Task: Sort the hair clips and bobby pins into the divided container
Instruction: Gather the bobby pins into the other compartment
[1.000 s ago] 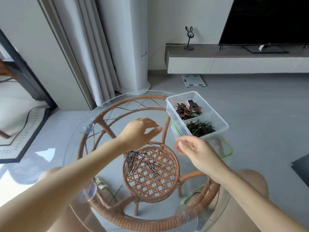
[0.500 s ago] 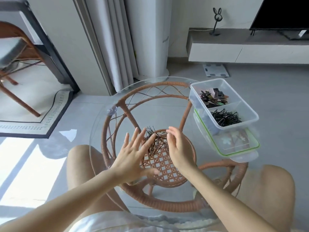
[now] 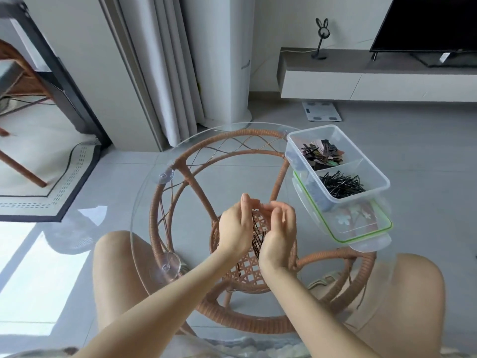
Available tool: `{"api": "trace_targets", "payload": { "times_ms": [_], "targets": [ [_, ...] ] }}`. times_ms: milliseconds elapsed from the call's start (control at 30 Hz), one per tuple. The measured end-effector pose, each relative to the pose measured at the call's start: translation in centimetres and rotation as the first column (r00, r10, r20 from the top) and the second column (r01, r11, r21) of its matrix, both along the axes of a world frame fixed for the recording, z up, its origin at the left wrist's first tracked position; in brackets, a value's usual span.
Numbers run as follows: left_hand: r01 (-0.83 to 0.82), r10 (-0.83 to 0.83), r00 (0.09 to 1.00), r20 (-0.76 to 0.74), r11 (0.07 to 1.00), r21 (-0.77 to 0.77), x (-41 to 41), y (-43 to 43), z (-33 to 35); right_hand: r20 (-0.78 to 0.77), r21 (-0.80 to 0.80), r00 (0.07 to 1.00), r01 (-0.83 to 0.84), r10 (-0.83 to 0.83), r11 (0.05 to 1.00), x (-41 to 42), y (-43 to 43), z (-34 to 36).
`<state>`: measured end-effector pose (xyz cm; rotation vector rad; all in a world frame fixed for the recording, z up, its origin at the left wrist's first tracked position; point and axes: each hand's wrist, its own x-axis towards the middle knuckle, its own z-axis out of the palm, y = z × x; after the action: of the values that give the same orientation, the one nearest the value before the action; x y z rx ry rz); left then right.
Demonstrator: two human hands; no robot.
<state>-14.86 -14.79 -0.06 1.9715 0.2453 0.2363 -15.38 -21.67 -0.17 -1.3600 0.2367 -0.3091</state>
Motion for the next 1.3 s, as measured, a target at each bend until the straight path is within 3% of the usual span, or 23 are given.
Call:
{"api": "trace_targets", "payload": {
  "times_ms": [67, 200, 267, 333, 367, 433, 533, 600, 667, 867, 1100, 1300],
  "targets": [
    [-0.111, 0.113, 0.994, -0.002, 0.975, -0.192, 0.4, -0.6, 0.4, -0.005, 0.033, 1.0, 0.004, -0.004, 0.999, 0.2, 0.6, 0.1],
    [-0.224, 0.227, 0.972, -0.063, 0.806, -0.548, 1.2, 0.1, 2.1, -0.037, 0.197, 0.999, 0.038, -0.031, 0.98, 0.9, 0.6, 0.7],
    [-0.233, 0.22, 0.972, -0.086, 0.845, -0.481, 1.2, 1.8, 2.6, -0.075, 0.163, 0.997, -0.017, 0.029, 0.986, 1.3, -0.5, 1.3],
    [-0.175, 0.151, 0.973, -0.174, 0.976, -0.128, 0.7, 3.8, 2.9, -0.122, -0.11, 0.971, -0.221, 0.207, 0.969, 2.0, -2.3, 1.9],
    [-0.069, 0.096, 0.962, -0.256, 0.991, 0.112, 0.1, 4.5, 3.1, -0.17, -0.312, 0.928, -0.37, 0.332, 0.875, 2.5, -3.4, 2.4],
    [0.182, 0.001, 0.92, -0.391, 0.885, 0.429, -1.3, 5.1, 3.6, -0.307, -0.637, 0.773, -0.6, 0.554, 0.484, 3.8, -4.9, 3.2],
    [0.372, -0.051, 0.87, -0.49, 0.72, 0.586, -3.0, 3.4, 3.9, -0.485, -0.805, 0.538, -0.583, 0.69, -0.112, 5.7, -5.1, 4.0],
    [0.425, -0.05, 0.864, -0.5, 0.605, 0.674, -3.3, 1.8, 3.6, -0.573, -0.798, 0.445, -0.493, 0.688, -0.347, 6.5, -4.4, 4.2],
    [0.416, -0.061, 0.883, -0.465, 0.561, 0.716, -3.0, 0.8, 3.3, -0.595, -0.797, 0.409, -0.409, 0.691, -0.444, 6.9, -3.7, 4.1],
    [0.393, -0.173, 0.911, -0.375, 0.641, 0.66, -1.4, 1.0, 3.3, -0.552, -0.828, 0.395, -0.367, 0.734, -0.424, 7.0, -5.0, 4.4],
    [0.54, -0.339, 0.84, -0.425, 0.601, 0.589, -0.3, 2.0, 4.8, -0.485, -0.838, 0.474, -0.494, 0.735, -0.233, 6.4, -7.3, 3.3],
    [0.598, -0.405, 0.801, -0.44, 0.579, 0.555, 0.0, 2.5, 4.9, -0.49, -0.855, 0.495, -0.434, 0.717, -0.284, 5.2, -7.1, 3.0]
  ]
}}
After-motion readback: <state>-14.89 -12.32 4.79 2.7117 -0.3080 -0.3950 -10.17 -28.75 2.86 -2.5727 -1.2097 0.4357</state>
